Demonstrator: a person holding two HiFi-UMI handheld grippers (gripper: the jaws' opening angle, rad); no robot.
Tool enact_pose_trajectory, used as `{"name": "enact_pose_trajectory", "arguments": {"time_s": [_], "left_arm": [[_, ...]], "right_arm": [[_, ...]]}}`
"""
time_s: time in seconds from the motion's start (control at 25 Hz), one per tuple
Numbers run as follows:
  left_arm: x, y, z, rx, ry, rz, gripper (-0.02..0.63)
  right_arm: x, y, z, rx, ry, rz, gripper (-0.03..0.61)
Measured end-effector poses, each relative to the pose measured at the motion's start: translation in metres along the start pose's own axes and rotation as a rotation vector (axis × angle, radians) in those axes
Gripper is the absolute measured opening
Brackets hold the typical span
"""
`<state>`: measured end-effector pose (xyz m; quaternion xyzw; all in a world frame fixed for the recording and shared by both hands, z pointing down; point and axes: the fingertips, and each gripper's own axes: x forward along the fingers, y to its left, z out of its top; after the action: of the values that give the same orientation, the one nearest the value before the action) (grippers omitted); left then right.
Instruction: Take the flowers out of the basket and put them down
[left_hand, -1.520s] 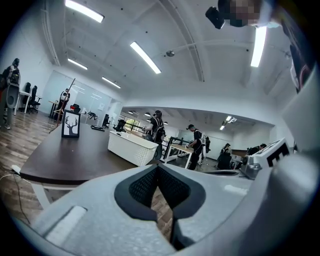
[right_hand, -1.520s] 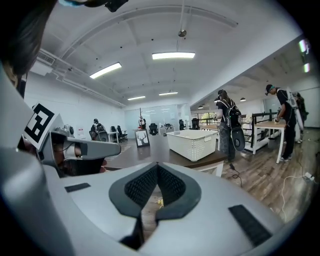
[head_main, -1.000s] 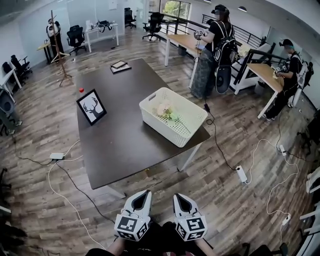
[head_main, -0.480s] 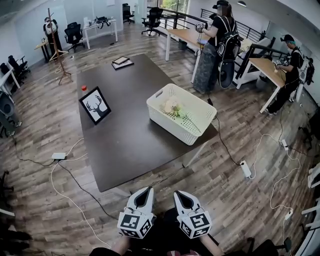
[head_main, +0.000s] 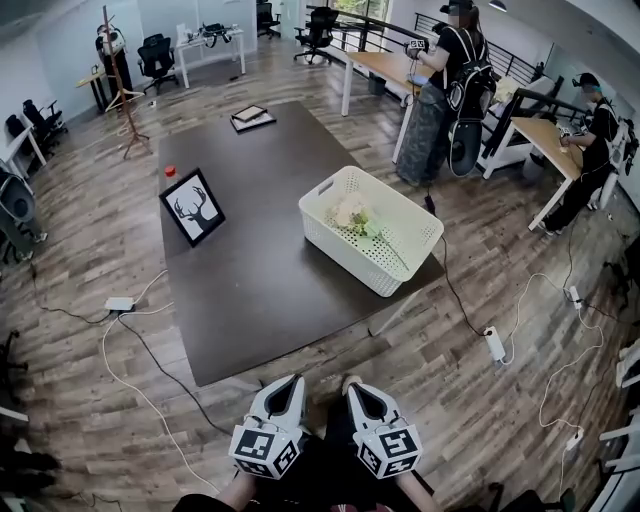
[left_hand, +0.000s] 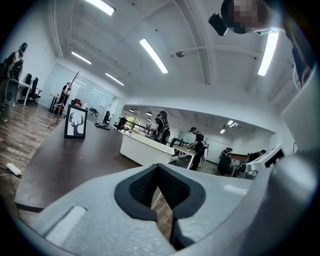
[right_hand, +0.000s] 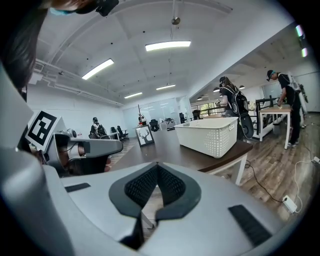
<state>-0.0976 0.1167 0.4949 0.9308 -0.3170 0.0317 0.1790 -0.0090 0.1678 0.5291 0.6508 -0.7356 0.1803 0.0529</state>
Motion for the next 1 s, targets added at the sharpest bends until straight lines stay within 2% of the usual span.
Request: {"name": "enact_pose_trajectory", "arguments": {"time_s": [0.28,0.52,0.72,1.0], "left_arm": [[0.038,0.005,0.008,-0.016,-0.015,0.045,0.009],[0.083,-0.001,0.017,0.037,-0.004,0.073,0.009],[0.117,-0.003,0.018,0.056,0.016,0.078,0.009],[0.160,0.002,0.026,0.041,0.016,0.133,0.009]], "right_arm": [[0.026,-0.032,0.015,-0.013,0.007,0.048,0.006],[0.056,-0.071,0.037,-0.015,0.014,0.086,0.006],[0.079,-0.096,0.047,-0.082,0.028,0.067,0.006],[0.104,-0.119,0.073,-0.107,0.013,0.158,0.006]]}}
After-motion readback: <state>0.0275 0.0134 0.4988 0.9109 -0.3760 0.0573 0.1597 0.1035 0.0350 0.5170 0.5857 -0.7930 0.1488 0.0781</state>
